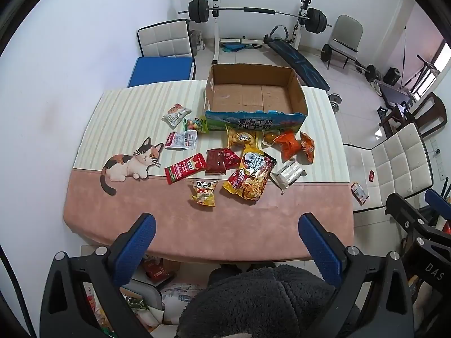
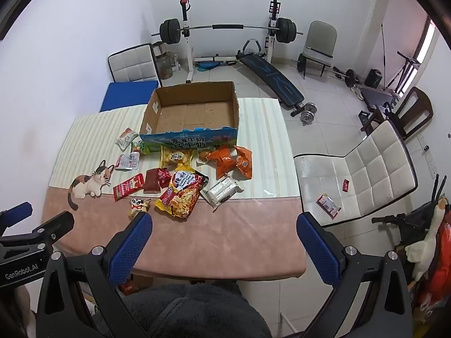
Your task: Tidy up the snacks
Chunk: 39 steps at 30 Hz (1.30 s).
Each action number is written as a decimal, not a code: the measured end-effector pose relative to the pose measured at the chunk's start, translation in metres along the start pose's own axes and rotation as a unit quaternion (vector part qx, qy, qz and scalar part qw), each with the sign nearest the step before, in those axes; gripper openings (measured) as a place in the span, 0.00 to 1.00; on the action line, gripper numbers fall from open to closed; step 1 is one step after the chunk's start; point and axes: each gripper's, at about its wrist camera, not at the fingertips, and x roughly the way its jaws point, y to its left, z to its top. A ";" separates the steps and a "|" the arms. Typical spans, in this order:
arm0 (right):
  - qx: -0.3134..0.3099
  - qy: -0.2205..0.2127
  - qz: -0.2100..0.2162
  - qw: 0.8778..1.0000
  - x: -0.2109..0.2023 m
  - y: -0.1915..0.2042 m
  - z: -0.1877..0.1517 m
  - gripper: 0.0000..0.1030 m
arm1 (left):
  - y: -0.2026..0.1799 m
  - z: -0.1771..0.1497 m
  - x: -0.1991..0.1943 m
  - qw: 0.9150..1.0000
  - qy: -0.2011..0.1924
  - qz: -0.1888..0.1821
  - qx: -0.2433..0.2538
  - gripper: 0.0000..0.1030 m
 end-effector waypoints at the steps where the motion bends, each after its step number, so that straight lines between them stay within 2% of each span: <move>1: -0.001 0.001 -0.003 1.000 0.000 0.000 0.000 1.00 | 0.000 0.000 0.000 1.000 -0.001 0.002 0.000 1.00; 39: -0.001 -0.007 -0.001 1.000 -0.007 0.008 0.004 1.00 | 0.002 0.006 -0.006 1.000 -0.007 -0.006 -0.006 1.00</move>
